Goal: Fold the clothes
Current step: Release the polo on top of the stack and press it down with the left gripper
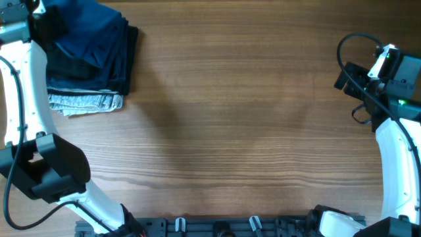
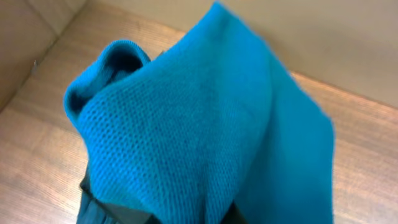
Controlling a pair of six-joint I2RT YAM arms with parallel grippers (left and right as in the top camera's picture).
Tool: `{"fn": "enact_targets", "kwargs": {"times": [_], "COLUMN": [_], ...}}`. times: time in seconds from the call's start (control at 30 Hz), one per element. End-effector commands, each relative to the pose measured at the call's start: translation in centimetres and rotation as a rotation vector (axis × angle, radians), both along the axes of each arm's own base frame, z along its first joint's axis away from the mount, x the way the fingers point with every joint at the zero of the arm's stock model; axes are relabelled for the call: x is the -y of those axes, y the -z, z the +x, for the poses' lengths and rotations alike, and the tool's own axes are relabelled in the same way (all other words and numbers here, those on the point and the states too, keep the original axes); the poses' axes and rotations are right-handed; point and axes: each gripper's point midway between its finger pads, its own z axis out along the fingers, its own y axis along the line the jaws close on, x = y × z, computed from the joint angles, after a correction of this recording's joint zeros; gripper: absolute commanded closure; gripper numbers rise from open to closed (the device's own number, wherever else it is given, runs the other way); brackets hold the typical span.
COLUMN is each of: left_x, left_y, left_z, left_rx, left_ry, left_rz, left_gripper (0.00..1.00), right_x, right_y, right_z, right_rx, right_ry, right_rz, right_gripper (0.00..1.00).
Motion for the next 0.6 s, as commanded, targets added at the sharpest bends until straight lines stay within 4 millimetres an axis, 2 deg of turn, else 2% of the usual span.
{"fn": "enact_targets", "kwargs": {"times": [0.0,0.03,0.07,0.1,0.13,0.17,0.2,0.23,0.27,0.33,0.37,0.4,0.43,0.47,0.57], "left_x": [-0.9,-0.9,-1.0,-1.3,-1.6,-2.0,-2.6,-2.9,-2.2,0.0,1.0,1.7,2.2,2.4,2.1], "left_y": [0.7,1.2,1.4,1.7,2.0,2.2,2.3,2.2,1.8,0.8,0.1,-0.7,-1.4,-1.8,-2.0], "left_z": [-1.6,-2.2,-2.6,-3.1,-3.6,-4.2,-4.8,-5.3,-5.1,-4.1,-3.5,-2.9,-2.3,-1.9,-0.5], "left_rx": [-0.049,-0.075,-0.094,-0.111,-0.12,-0.128,-0.132,-0.123,-0.094,-0.031,0.007,0.051,0.086,0.111,0.152], "left_ry": [-0.042,-0.047,-0.053,-0.069,-0.094,-0.131,-0.174,-0.211,-0.181,-0.061,0.005,0.06,0.099,0.123,0.14], "left_rz": [-0.048,-0.056,-0.062,-0.074,-0.093,-0.118,-0.145,-0.18,-0.251,-0.38,-0.435,-0.485,-0.511,-0.517,-0.486], "left_gripper": [0.72,0.55,0.54,0.34,0.18,0.14,0.03,0.0,0.01,0.05,0.13,0.38,0.83,0.96,0.96], "right_x": [0.4,0.4,0.4,0.4,0.4,0.4,0.4,0.4,0.4,0.4,0.4,0.4,0.4,0.4,0.4], "right_y": [-0.3,-0.3,-0.3,-0.3,-0.3,-0.3,-0.3,-0.3,-0.3,-0.3,-0.3,-0.3,-0.3,-0.3,-0.3], "right_z": [0.2,0.2,0.2,0.2,0.2,0.2,0.2,0.2,0.2,0.2,0.2,0.2,0.2,0.2,0.2], "right_rx": [0.001,0.001,0.001,0.001,0.001,0.001,0.001,0.001,0.001,0.001,0.001,0.001,0.001,0.001,0.001], "right_ry": [0.011,0.011,0.011,0.011,0.011,0.011,0.011,0.011,0.011,0.011,0.011,0.011,0.011,0.011,0.011], "right_rz": [-0.016,-0.016,-0.016,-0.016,-0.016,-0.017,-0.016,-0.016,-0.017,-0.016,-0.016,-0.016,-0.016,-0.016,-0.016], "right_gripper": [0.01,0.01,0.01,0.01,0.01,0.0,0.0,0.01,0.0,0.01,0.0,0.0,0.0,0.01,0.0]}}
